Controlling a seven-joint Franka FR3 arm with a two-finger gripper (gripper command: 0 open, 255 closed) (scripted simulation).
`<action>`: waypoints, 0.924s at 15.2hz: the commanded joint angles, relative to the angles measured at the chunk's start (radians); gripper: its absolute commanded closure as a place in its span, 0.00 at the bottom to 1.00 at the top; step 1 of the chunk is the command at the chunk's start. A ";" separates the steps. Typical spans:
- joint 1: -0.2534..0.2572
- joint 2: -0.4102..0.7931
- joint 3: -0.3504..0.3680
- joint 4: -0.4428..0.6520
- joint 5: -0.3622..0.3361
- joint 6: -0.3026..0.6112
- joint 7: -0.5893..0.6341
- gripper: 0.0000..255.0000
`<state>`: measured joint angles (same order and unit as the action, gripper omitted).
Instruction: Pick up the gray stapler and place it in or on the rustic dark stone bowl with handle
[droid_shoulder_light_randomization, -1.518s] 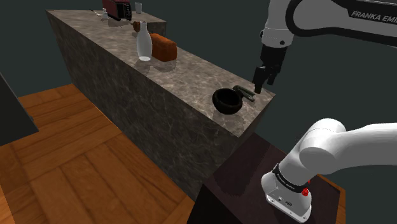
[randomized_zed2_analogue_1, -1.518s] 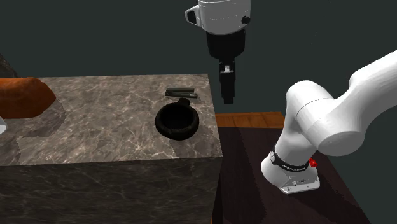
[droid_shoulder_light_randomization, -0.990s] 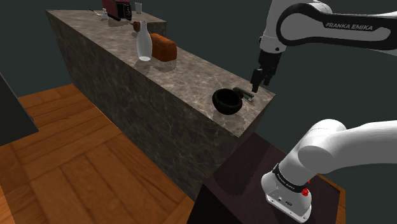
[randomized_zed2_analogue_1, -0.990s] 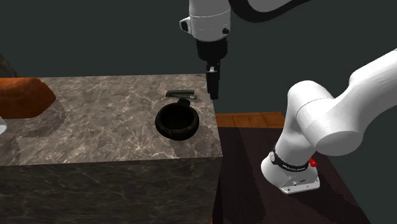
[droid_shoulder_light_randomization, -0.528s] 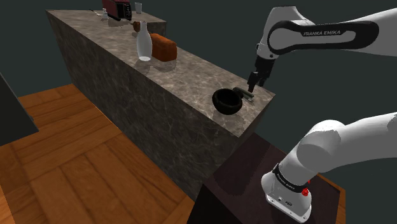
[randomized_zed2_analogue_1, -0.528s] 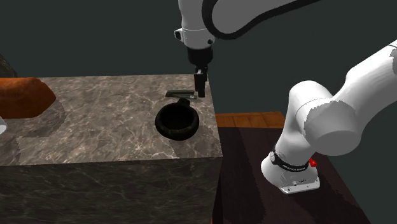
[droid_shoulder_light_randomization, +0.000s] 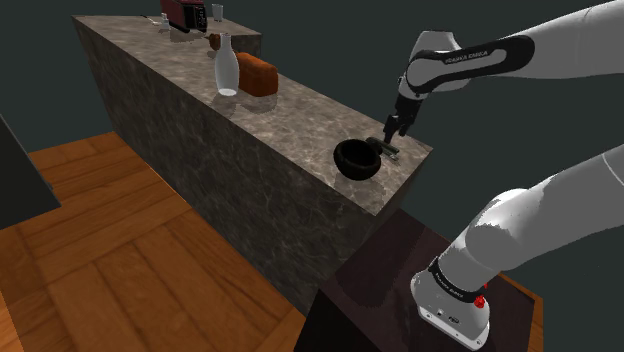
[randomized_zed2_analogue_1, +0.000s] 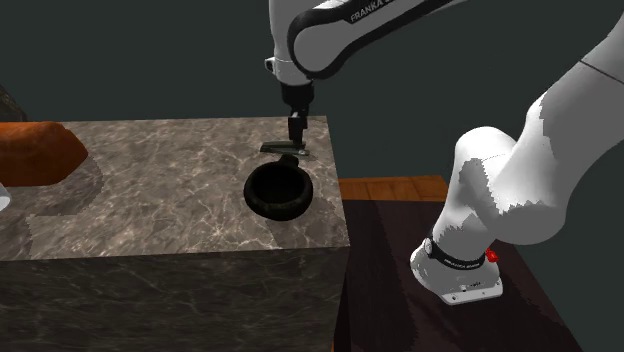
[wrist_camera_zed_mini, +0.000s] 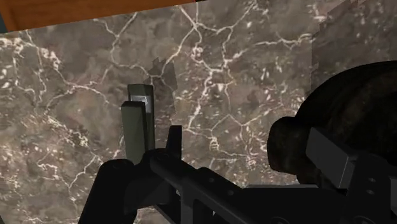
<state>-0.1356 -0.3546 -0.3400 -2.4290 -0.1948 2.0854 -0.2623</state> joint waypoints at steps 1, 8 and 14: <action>-0.003 0.071 -0.041 0.025 0.019 0.061 -0.050 0.00; -0.007 0.342 -0.143 0.173 0.193 0.207 -0.259 0.00; -0.025 0.454 -0.148 0.205 0.285 0.278 -0.340 0.00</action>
<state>-0.1592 0.0885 -0.4884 -2.2227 0.0814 2.3518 -0.5951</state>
